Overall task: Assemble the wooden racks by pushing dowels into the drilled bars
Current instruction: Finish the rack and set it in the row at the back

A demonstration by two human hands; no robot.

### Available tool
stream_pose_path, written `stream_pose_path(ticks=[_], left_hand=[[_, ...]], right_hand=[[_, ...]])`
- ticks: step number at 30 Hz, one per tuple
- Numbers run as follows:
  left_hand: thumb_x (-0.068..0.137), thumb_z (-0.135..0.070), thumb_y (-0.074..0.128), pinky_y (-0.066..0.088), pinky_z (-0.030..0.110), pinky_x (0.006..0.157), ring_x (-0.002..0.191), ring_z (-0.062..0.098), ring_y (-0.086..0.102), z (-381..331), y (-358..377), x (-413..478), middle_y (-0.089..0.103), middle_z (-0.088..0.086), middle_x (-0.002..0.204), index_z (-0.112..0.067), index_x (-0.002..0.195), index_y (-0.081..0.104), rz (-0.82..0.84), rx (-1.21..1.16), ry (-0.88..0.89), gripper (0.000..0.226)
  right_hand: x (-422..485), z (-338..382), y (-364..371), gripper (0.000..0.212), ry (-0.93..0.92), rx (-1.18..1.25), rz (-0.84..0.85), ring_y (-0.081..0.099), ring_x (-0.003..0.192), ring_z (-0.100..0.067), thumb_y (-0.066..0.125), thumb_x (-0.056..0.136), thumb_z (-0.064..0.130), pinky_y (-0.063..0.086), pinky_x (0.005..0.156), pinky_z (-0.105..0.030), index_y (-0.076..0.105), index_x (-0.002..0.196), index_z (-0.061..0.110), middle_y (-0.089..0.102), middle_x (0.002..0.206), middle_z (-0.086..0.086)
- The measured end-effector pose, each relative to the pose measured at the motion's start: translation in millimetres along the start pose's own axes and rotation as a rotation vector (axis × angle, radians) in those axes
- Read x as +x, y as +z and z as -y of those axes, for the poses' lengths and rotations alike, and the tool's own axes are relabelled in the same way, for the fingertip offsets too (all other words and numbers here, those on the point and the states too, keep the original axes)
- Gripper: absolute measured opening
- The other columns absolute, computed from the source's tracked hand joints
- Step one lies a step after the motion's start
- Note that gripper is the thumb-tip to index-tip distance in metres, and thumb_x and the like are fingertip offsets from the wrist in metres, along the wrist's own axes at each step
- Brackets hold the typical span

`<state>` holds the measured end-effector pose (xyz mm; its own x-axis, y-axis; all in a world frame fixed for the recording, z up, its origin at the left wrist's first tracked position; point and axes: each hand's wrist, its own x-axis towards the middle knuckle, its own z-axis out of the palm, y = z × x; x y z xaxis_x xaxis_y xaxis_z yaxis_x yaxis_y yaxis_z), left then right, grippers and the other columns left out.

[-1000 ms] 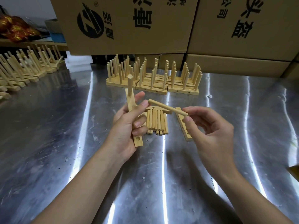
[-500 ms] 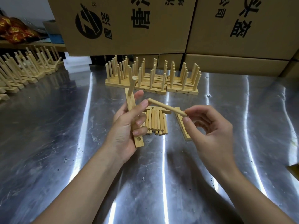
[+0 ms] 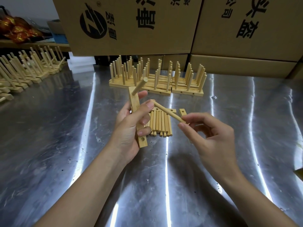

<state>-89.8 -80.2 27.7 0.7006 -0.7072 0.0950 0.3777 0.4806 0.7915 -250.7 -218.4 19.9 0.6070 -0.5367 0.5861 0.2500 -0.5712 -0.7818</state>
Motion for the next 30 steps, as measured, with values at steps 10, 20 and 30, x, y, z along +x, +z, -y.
stream_pose_path(ticks=[10, 20, 30], left_hand=[[0.09, -0.016, 0.077, 0.032, 0.014, 0.039, 0.058, 0.004, 0.041, -6, -8, 3, 0.05, -0.004, 0.08, -0.016, 0.116, 0.079, 0.096, 0.121, -0.05, 0.027], [0.091, -0.025, 0.08, 0.034, 0.013, 0.042, 0.056, 0.004, 0.042, -16, -21, 6, 0.071, 0.0, 0.09, -0.013, 0.111, 0.078, 0.191, 0.282, -0.081, 0.024], [0.088, -0.021, 0.082, 0.033, 0.013, 0.042, 0.052, 0.003, 0.042, -11, -20, 6, 0.076, 0.01, 0.102, -0.014, 0.103, 0.076, 0.139, 0.296, -0.112, 0.017]], right_hand=[[3, 3, -4, 0.011, 0.015, 0.051, -0.096, 0.074, 0.085, -0.025, 0.084, 0.093, 0.022, 0.06, 0.074, -0.042, 0.081, 0.101, 0.029, 0.079, 0.093, 0.001], [8, 4, -7, 0.014, 0.098, 0.117, -0.02, 0.058, 0.074, -0.041, 0.077, 0.098, 0.024, 0.05, 0.06, -0.044, 0.081, 0.108, 0.033, 0.077, 0.089, -0.001], [9, 4, -6, 0.03, 0.203, 0.376, -0.119, 0.075, 0.093, -0.016, 0.088, 0.083, 0.035, 0.057, 0.076, -0.021, 0.079, 0.11, 0.026, 0.08, 0.098, -0.004]])
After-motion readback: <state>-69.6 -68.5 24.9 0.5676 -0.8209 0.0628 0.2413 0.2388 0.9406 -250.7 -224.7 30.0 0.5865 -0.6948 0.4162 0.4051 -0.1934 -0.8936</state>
